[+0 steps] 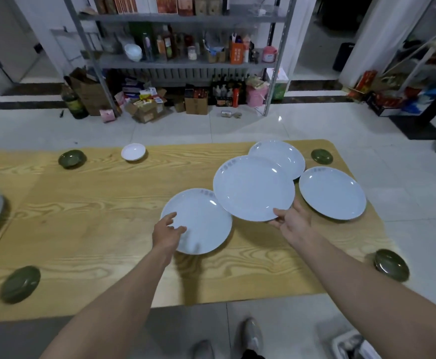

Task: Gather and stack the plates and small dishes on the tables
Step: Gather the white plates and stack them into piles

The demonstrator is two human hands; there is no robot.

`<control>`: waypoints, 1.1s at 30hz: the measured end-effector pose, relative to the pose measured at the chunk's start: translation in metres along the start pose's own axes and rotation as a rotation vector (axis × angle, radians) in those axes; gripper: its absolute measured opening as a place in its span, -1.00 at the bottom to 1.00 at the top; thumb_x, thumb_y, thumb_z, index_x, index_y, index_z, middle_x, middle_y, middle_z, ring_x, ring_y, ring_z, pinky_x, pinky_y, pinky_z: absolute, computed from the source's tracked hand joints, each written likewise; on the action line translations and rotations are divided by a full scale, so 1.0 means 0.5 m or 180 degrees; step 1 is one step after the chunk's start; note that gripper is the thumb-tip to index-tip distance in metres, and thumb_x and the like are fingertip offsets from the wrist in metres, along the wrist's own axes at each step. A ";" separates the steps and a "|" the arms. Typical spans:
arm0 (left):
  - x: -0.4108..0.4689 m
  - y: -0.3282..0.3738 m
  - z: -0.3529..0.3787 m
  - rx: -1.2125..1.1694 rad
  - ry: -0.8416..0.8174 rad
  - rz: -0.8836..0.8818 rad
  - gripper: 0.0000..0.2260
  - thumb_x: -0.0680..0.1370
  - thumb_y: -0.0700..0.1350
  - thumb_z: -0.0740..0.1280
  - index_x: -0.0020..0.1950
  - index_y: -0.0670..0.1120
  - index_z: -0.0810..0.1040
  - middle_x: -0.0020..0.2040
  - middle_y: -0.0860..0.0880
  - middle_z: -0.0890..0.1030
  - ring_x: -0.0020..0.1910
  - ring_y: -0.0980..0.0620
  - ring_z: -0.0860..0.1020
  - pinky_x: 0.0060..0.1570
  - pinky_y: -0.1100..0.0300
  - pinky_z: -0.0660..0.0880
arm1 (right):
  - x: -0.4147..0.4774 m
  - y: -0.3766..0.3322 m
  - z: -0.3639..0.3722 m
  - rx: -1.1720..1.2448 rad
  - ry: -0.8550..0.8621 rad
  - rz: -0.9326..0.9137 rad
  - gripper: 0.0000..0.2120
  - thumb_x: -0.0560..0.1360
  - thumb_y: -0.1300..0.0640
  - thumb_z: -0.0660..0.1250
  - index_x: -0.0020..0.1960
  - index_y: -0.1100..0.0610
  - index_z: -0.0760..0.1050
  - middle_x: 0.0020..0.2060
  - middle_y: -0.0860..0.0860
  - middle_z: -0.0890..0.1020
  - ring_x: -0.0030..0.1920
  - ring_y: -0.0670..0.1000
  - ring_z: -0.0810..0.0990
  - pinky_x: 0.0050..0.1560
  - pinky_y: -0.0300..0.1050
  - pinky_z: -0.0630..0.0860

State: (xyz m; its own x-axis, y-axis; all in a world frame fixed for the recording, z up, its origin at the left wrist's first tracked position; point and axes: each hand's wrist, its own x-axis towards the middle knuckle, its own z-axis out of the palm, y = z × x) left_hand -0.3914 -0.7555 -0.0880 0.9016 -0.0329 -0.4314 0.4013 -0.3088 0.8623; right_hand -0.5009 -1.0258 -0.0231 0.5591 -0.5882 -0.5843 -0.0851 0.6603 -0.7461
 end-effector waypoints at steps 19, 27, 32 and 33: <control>0.032 -0.099 0.008 -0.0904 0.0458 -0.0905 -0.43 0.43 -0.51 0.35 0.32 -0.03 0.55 0.31 -0.10 0.48 0.16 -0.21 0.54 -0.02 -0.03 0.62 | 0.028 0.035 0.012 -0.0204 -0.0055 0.0108 -0.31 0.45 0.58 0.28 0.46 0.06 0.41 0.17 0.10 0.61 0.03 0.19 0.65 -0.17 0.11 0.65; -0.042 -0.031 -0.048 -0.1404 0.0641 -0.0563 -0.40 0.44 -0.51 0.33 0.39 -0.04 0.50 0.30 -0.12 0.49 0.04 -0.20 0.60 -0.23 0.01 0.63 | 0.011 -0.011 0.100 -0.0298 -0.0597 0.0122 -0.35 0.45 0.57 0.29 0.41 0.05 0.47 0.14 0.04 0.63 -0.02 0.11 0.65 -0.18 0.08 0.64; -0.083 0.007 -0.107 -0.1887 0.0952 -0.0382 -0.41 0.46 -0.50 0.32 0.41 -0.03 0.48 0.31 -0.10 0.50 0.12 -0.17 0.57 -0.08 0.02 0.59 | -0.028 -0.016 0.182 -0.0355 -0.1063 0.0150 -0.34 0.47 0.56 0.28 0.45 0.07 0.42 0.14 0.00 0.62 -0.05 0.05 0.65 -0.24 0.03 0.64; -0.091 0.011 -0.123 -0.1967 0.1018 -0.0363 -0.41 0.47 -0.50 0.32 0.41 -0.03 0.48 0.30 -0.10 0.51 0.13 -0.18 0.58 -0.03 -0.01 0.59 | -0.039 -0.012 0.199 -0.0393 -0.1146 0.0151 -0.34 0.47 0.56 0.28 0.46 0.08 0.41 0.16 0.01 0.62 -0.06 0.04 0.65 -0.27 0.00 0.64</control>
State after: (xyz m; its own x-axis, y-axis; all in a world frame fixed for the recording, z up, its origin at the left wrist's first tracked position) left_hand -0.4201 -0.6974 -0.0475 0.8136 0.2779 -0.5106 0.4290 0.3057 0.8500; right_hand -0.4291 -0.9719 0.0244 0.8042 -0.3423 -0.4859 -0.2042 0.6086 -0.7667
